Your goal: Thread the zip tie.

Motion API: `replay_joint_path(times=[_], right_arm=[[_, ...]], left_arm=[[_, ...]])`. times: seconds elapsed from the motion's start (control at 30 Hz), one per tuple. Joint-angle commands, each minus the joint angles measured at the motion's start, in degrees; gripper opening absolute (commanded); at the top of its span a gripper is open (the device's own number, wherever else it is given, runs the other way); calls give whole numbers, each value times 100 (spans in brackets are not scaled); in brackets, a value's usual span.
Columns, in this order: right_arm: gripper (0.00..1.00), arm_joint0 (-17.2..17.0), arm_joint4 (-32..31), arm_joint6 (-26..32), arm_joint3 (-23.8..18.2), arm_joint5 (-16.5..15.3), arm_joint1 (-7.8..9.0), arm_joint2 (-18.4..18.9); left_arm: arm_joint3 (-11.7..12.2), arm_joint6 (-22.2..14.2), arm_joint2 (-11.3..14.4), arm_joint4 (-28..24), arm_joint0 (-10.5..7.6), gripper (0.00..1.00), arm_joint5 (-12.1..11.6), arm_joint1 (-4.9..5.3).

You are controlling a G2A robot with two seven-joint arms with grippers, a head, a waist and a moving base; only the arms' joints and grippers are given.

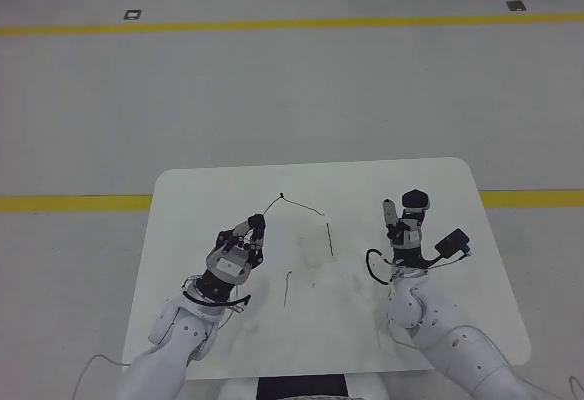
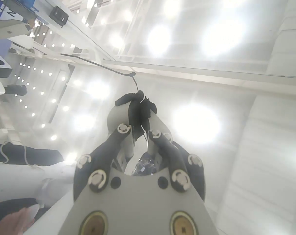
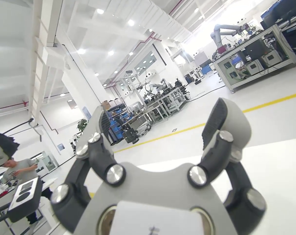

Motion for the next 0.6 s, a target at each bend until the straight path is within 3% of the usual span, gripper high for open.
replay_joint_path(times=[0.0,0.57], right_arm=[[100,0,0,0,0,0,0,0],[100,0,0,0,0,0,0,0]], left_arm=[[0,0,0,0,0,0,0,0],[0,0,0,0,0,0,0,0]])
